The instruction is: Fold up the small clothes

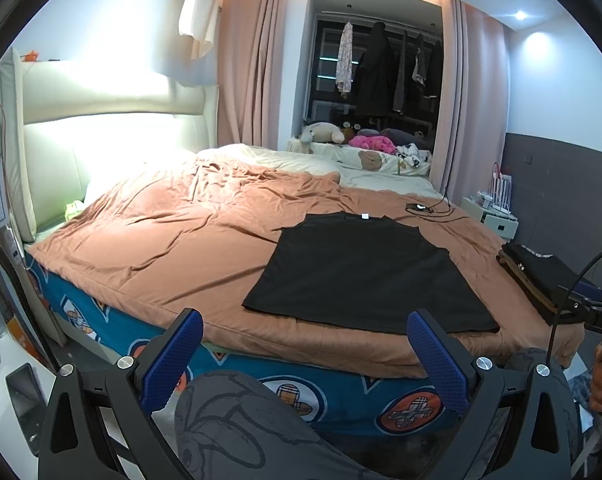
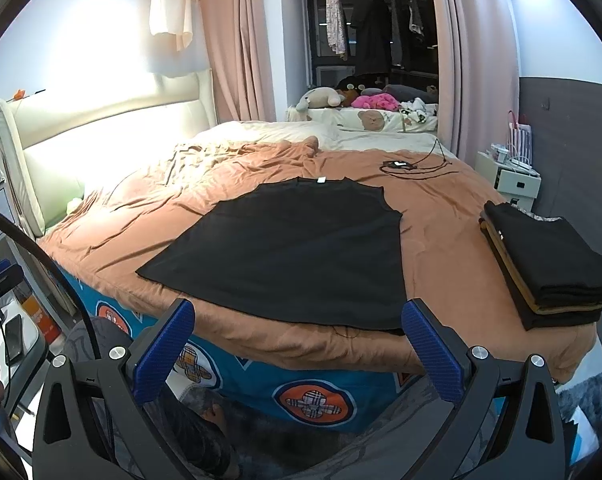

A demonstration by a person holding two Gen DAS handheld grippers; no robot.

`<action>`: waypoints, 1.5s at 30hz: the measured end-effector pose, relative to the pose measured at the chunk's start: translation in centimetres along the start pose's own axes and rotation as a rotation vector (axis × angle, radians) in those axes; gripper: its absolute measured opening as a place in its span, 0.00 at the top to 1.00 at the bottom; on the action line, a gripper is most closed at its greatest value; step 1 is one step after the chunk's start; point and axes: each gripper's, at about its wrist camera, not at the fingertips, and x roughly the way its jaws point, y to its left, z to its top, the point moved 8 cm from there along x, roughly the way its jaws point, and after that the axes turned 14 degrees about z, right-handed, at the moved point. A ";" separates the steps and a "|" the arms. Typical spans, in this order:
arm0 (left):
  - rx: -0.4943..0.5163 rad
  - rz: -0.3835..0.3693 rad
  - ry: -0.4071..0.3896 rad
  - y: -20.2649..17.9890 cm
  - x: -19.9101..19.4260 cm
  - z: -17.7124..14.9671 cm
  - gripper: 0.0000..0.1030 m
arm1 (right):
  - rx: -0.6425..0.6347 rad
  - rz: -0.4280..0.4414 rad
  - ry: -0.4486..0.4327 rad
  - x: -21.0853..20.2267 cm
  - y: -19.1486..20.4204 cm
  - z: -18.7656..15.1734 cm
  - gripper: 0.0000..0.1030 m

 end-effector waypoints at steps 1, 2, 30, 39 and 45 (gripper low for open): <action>0.000 0.003 -0.001 0.2 -0.1 0.0 0.01 | 0.000 0.001 -0.002 0.0 0.0 0.0 0.00; -0.001 0.004 -0.002 0.3 -0.2 0.0 0.01 | 0.000 0.003 -0.001 -0.1 0.0 -0.1 0.00; -0.005 0.001 0.020 2.1 -0.9 -0.4 0.01 | 0.039 0.003 -0.005 -1.0 0.0 -0.1 0.00; -0.031 0.050 0.035 2.6 1.4 1.1 0.01 | 0.030 0.024 0.021 1.3 -1.3 0.3 0.00; -0.019 0.064 0.063 2.4 4.2 1.8 0.01 | 0.065 0.016 0.043 3.7 -2.9 0.6 0.00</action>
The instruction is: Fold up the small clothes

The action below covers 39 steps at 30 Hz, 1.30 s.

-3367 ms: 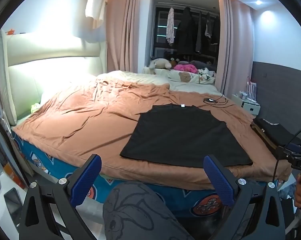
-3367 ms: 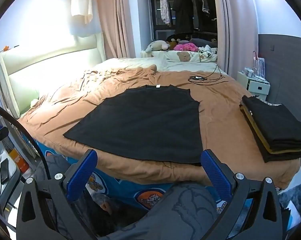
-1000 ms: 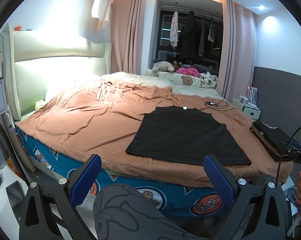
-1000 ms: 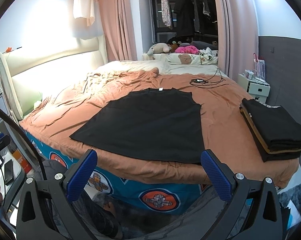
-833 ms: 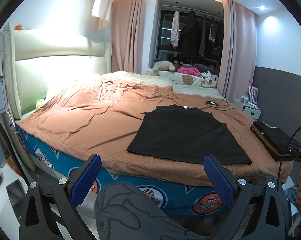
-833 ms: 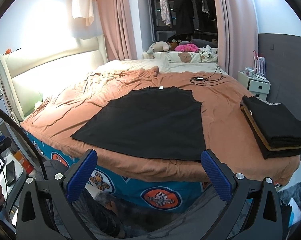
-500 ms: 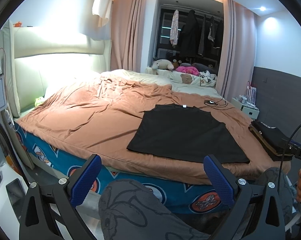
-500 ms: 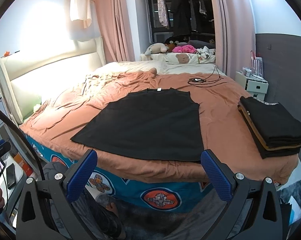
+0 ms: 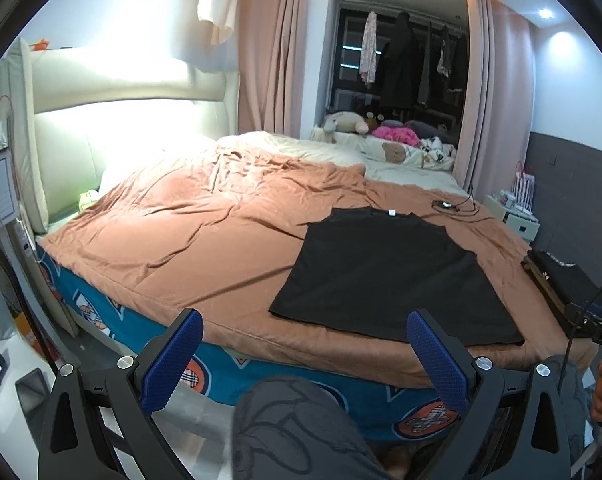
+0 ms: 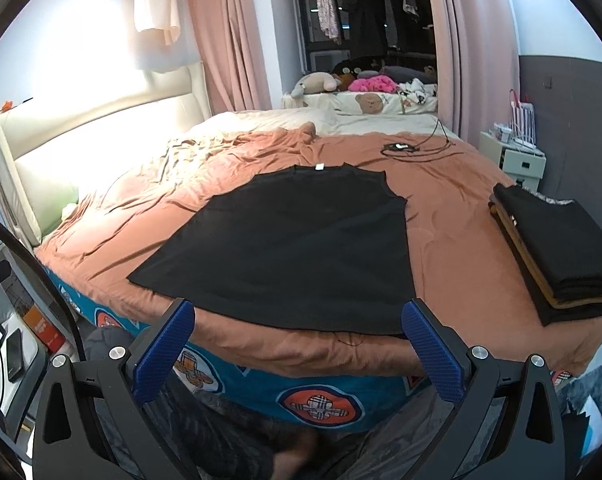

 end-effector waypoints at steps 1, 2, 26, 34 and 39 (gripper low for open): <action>-0.002 -0.007 0.010 -0.1 0.7 0.0 0.00 | 0.004 -0.004 0.007 0.4 -0.3 0.0 0.00; -0.005 -0.010 0.018 -0.3 1.2 0.0 0.01 | 0.011 -0.010 0.016 0.9 -0.7 0.1 0.00; -0.007 -0.011 0.259 -2.6 15.4 -1.0 0.00 | 0.188 -0.118 0.124 7.9 -7.3 2.0 0.00; -0.059 -0.055 0.326 -2.5 19.3 -2.1 0.04 | 0.241 -0.134 0.162 9.7 -8.9 1.7 0.00; -0.095 -0.053 0.405 -2.3 22.2 -3.5 0.23 | 0.249 -0.104 0.163 10.4 -10.1 1.8 0.00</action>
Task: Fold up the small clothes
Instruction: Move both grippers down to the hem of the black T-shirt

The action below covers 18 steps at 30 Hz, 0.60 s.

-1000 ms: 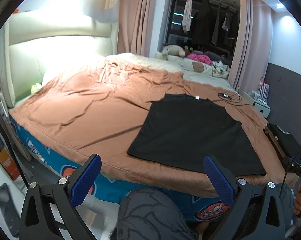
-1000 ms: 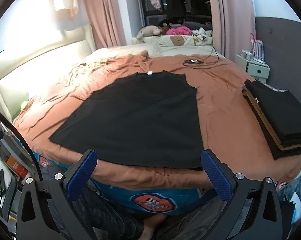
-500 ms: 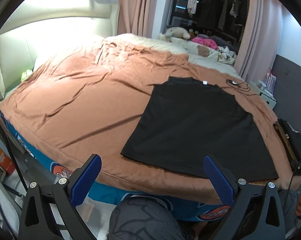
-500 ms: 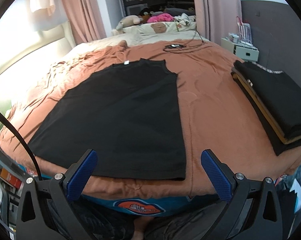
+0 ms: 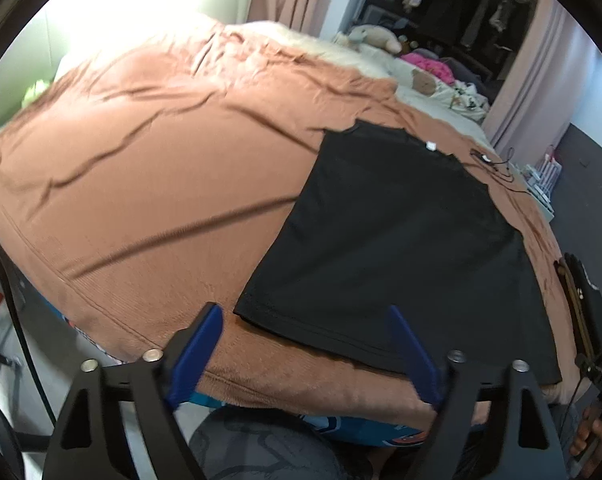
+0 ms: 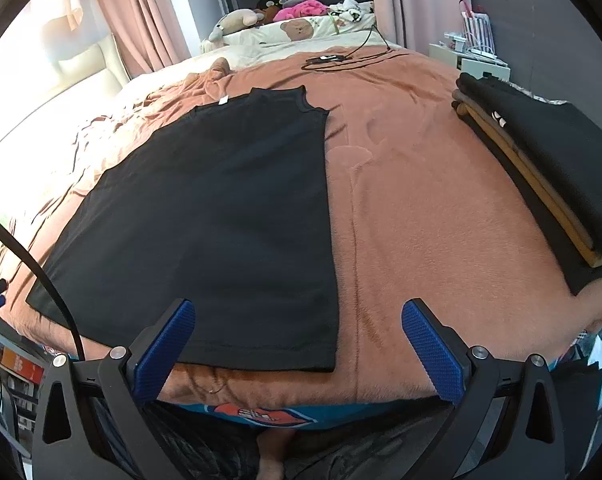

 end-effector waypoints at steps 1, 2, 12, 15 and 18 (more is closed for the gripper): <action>-0.005 0.002 0.013 0.1 0.5 -0.1 0.28 | -0.001 0.004 -0.008 0.3 -0.8 0.4 0.01; -0.009 0.004 0.027 0.1 1.2 -0.2 0.32 | -0.003 0.002 -0.014 0.4 -1.3 0.5 0.07; -0.077 0.034 0.108 2.2 4.6 -0.7 0.49 | 0.064 0.043 0.050 2.4 -4.0 -0.1 0.37; -0.085 0.026 0.106 2.6 4.8 -0.5 0.51 | 0.081 0.037 0.061 2.7 -4.4 -0.2 0.41; -0.097 0.017 0.112 2.8 5.1 -0.5 0.61 | 0.112 0.045 0.083 2.8 -4.8 -0.9 0.52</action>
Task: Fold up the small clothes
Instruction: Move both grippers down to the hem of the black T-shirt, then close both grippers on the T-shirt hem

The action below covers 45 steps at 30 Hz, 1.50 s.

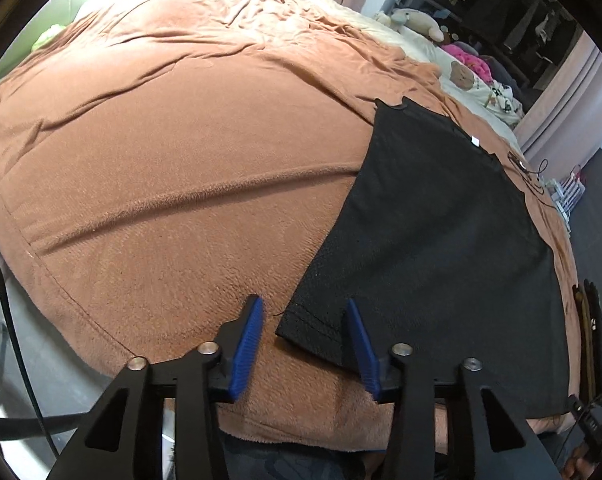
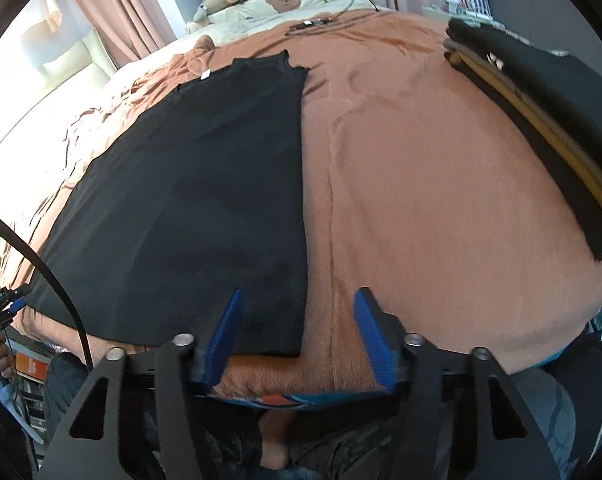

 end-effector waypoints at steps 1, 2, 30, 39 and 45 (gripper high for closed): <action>-0.006 -0.011 0.004 0.0 0.1 0.0 0.65 | 0.010 0.003 0.007 0.1 -0.1 -0.2 0.53; -0.015 -0.024 0.009 0.1 0.0 -0.1 0.67 | 0.021 0.007 0.013 0.2 -0.2 -0.4 0.53; -0.184 -0.195 0.024 1.1 -1.4 0.4 0.95 | 0.299 0.216 -0.176 -2.6 -3.1 -0.9 0.98; -0.213 -0.254 -0.036 1.4 -5.7 1.1 0.95 | 0.239 0.235 -0.262 -6.9 -1.6 -1.2 0.99; -0.234 -0.295 -0.074 2.2 -8.9 1.3 0.95 | 0.219 0.249 -0.308 -9.2 -0.6 -1.7 0.99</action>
